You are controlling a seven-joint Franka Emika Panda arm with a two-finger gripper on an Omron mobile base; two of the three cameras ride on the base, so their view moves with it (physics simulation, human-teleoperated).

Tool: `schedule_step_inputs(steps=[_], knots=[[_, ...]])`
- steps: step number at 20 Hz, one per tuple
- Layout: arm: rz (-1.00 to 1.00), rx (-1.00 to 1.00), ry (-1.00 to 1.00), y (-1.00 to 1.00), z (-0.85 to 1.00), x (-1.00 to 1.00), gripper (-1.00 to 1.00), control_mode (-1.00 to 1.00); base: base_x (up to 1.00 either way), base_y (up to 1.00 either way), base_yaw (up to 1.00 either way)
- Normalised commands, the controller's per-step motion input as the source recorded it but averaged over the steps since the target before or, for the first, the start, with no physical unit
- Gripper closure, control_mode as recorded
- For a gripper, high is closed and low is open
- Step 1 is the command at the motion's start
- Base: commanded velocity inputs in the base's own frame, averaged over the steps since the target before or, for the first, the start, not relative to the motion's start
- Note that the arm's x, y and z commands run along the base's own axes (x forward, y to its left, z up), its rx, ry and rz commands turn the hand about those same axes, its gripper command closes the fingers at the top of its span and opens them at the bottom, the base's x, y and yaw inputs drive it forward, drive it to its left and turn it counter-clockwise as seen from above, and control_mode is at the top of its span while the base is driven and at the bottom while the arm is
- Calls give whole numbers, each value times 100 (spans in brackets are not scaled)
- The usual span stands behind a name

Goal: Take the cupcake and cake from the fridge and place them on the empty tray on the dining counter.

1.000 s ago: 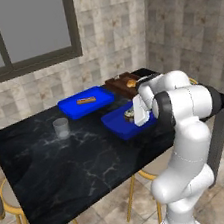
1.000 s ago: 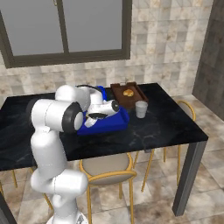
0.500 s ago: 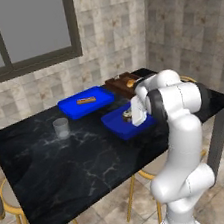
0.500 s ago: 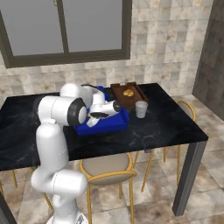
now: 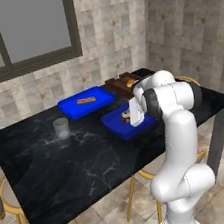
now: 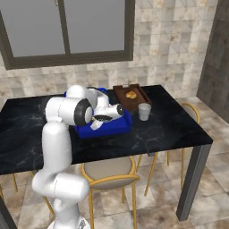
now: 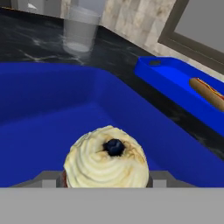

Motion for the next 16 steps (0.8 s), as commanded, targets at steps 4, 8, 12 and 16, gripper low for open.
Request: schedule_step_inputs(steps=[4,8,12,16], knots=[[0,0,0,1,-12,23,100,-100,0,0,0],[0,0,0,1,-2,10,-100,-100,0,0,0],[0,0,0,2,0,2,-100,-100,0,0,0],[0,0,0,2,0,0,-100,-100,0,0,0]])
